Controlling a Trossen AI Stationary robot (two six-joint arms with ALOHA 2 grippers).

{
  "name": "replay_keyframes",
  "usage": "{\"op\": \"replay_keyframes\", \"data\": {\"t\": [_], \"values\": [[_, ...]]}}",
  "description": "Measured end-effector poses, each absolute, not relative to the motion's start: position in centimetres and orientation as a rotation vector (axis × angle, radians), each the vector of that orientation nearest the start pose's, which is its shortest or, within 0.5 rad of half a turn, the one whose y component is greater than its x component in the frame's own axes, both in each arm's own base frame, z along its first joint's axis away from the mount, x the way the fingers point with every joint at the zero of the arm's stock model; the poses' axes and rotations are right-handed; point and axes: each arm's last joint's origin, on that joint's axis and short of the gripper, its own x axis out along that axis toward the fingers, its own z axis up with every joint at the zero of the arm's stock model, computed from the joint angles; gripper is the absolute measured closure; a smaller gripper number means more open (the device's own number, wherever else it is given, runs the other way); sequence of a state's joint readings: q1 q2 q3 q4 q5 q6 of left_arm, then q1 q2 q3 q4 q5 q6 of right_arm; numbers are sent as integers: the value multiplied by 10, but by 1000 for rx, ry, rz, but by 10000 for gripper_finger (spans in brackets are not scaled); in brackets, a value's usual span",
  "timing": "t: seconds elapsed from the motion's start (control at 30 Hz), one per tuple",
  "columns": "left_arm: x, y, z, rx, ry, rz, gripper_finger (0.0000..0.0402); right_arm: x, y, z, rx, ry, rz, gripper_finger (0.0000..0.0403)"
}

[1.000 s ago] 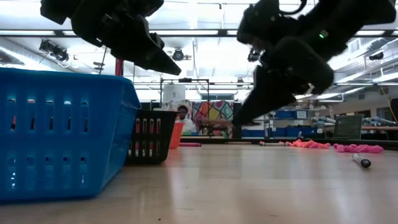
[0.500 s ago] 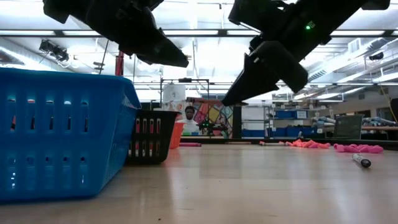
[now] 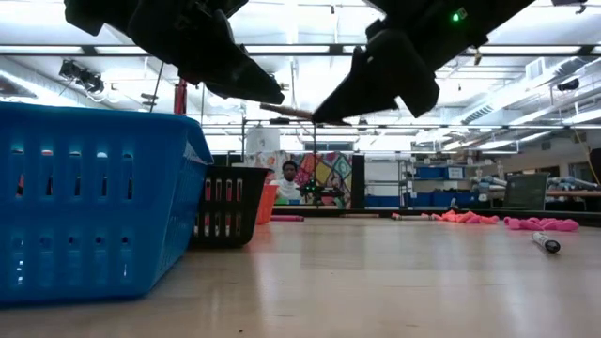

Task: Sort crayons
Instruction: Put the brown crayon into the blue basket

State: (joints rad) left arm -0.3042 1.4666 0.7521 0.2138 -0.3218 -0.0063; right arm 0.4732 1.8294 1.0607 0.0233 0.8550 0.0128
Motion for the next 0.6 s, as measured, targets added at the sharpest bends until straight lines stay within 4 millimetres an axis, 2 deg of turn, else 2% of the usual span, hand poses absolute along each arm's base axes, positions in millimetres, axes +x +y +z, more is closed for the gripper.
{"op": "replay_keyframes", "data": {"t": [0.4, 0.6], "values": [[289, -81, 205, 113, 476, 27, 210, 339, 155, 178, -503, 538, -375, 370], [289, -81, 205, 91, 475, 33, 253, 340, 155, 179, -501, 525, -374, 370]]}}
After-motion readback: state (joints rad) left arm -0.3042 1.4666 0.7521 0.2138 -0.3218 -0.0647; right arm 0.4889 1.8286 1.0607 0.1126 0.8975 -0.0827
